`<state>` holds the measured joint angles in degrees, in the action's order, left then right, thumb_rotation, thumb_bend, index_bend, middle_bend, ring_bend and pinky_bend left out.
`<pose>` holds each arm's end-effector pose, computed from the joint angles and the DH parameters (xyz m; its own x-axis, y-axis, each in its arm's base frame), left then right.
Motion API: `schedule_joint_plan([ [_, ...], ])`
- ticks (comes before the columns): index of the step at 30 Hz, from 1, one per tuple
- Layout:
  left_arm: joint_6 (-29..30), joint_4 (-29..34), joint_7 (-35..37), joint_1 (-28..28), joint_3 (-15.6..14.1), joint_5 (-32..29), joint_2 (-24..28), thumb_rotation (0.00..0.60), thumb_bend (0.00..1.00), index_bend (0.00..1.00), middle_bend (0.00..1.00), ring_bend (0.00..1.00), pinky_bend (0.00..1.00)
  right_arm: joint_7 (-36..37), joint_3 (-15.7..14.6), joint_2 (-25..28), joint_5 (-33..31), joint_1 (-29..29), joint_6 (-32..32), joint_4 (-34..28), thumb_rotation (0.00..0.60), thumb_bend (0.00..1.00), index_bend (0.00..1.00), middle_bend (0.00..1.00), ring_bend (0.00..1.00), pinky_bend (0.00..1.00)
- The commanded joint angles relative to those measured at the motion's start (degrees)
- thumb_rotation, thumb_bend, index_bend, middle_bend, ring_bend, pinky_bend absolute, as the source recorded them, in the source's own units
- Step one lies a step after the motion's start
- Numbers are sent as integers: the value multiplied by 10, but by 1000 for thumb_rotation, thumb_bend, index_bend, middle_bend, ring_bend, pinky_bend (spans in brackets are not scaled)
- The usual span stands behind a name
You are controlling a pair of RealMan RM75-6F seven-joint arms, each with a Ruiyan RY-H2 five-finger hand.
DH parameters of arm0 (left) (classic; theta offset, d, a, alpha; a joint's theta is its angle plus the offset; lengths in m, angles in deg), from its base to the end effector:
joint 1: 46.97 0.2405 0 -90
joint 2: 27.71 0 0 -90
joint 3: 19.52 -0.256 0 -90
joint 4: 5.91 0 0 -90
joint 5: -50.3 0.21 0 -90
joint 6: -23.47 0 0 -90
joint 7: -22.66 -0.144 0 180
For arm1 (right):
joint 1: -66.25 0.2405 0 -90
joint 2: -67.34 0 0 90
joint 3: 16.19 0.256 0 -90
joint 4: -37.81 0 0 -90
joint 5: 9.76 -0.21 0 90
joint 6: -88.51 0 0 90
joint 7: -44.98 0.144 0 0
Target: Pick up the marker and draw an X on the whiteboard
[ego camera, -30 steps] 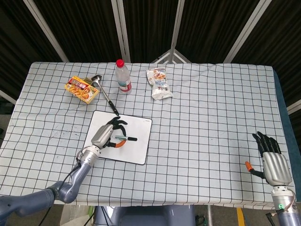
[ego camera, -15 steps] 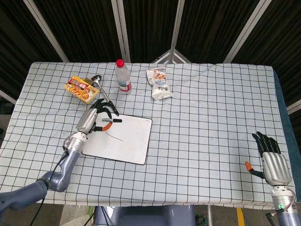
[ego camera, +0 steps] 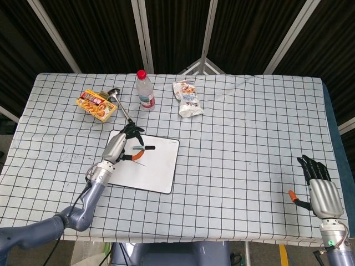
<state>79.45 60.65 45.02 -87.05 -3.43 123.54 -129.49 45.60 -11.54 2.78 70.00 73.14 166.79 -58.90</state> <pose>-0.1531 0.3640 -0.0487 -0.2007 0.3245 0.9243 0.9437 -0.1893 0.2714 -0.3053 -0.1958 0.1428 0.2879 -0.0850 0.9539 -0.9545 0.0551 0.2930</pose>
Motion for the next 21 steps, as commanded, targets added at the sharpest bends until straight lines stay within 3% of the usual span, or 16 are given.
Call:
schedule_joint_plan([
  [1, -3, -3, -8, -4, 1, -7, -10, 600, 530, 690, 220, 60, 115, 1, 0, 1, 0, 1, -1, 0, 600, 312, 0, 0, 0, 0],
  [21, -13, -2, -33, -20, -2, -16, -47, 600, 528, 690, 221, 60, 115, 5, 0, 2, -1, 1, -2, -1, 600, 312, 0, 0, 0, 0],
])
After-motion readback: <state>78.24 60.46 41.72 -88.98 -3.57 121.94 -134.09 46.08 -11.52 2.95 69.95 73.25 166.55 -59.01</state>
